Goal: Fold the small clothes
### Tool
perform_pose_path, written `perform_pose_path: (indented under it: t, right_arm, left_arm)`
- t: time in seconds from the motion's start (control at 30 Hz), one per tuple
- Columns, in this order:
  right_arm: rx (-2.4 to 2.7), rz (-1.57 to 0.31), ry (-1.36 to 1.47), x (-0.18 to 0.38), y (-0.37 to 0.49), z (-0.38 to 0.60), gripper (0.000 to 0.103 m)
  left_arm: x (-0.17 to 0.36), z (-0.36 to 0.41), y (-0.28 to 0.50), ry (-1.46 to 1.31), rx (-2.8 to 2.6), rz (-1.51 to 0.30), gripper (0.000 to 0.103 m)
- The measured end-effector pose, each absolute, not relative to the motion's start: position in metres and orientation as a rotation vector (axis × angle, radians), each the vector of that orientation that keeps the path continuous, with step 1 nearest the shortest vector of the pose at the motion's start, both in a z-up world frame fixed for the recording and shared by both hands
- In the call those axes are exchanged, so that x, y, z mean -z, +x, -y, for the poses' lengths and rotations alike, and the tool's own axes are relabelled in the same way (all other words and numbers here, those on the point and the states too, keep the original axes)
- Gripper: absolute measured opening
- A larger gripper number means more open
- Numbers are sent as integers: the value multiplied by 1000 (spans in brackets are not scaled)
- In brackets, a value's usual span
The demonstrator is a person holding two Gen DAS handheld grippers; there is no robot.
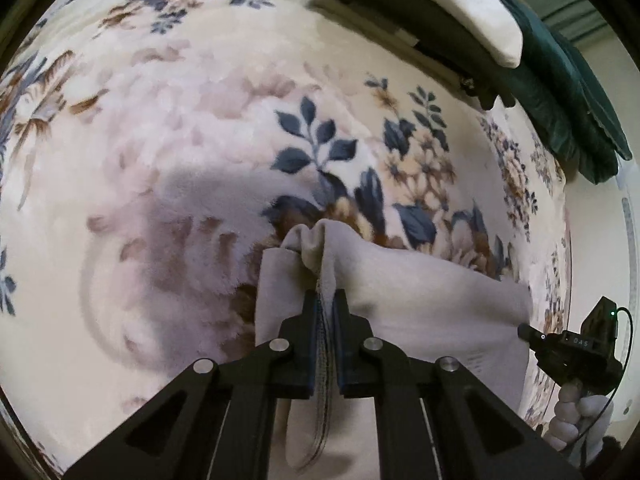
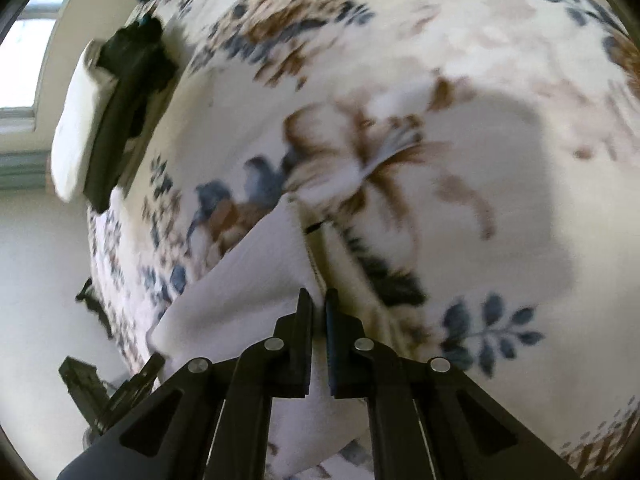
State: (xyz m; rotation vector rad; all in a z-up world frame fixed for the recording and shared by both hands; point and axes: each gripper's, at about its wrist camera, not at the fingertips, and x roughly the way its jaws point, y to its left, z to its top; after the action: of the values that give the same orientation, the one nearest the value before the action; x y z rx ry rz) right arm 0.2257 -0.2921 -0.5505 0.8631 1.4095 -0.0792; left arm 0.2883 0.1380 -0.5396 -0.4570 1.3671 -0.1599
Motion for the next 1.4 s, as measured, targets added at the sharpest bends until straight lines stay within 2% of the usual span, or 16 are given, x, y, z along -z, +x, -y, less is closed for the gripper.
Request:
perform_pose_path:
  t: [0.1,0.17,0.23,0.27,0.47,0.5,0.53,0.63,0.77,0.87,0.93,1.0,1.1,1.2,1.27,1.4]
  right_arm:
    - [18,-1489,837,552,232,284,6]
    - [-22,-1518,872,545,230,285,17]
    - [-59,-1523,937,541,224,287,48]
    - [-73,-1526,975,540,216,289,54]
    - [-39,-1617,1014,563,181,281,52]
    - [-41,-1608,1024,564,176,280,32]
    - [-33,-1602,1029,565,172,280,15]
    - [15,-1541,1023,557,163,283,5]
    - [80,-1575,989,563,159,289,5]
    - [8,-1676,849,561,173,276,8]
    - [-12,-1682,731,546,186,268,36]
    - [-28,-1589,674,521,197,269,44]
    - [-125,-1478,763,504,214,268,44]
    - [-271,-1399,1076,527,236,270,44]
    - [-315,-1352,1276,556,246,269,44]
    - [-166,-1321,1402,605,252,284,43]
  left_arm:
    - [540,-146,283,-573,200,-1401,9]
    - [535,-153,272,-629,215,-1403,20]
    - [534,-157,253,-664,245,-1401,38]
    - [536,-156,246,-664,250,-1415,40]
    - [548,-152,214,-716,263,-1439,35]
    - [546,-151,212,-711,251,-1428,15]
    - [544,-151,210,-714,250,-1422,7]
    - [536,-155,206,-723,213,-1389,7]
    - [541,-156,205,-715,214,-1429,8]
    - [526,-154,208,-658,208,-1467,17]
    - [508,-157,216,-571,175,-1429,37]
    - [493,-161,229,-566,166,-1356,45]
    - [488,-163,258,-726,244,-1242,57]
    - [521,-159,287,-917,324,-1190,58]
    - [557,-158,302,-932,275,-1245,57]
    - [580,-172,302,-972,236,-1232,57]
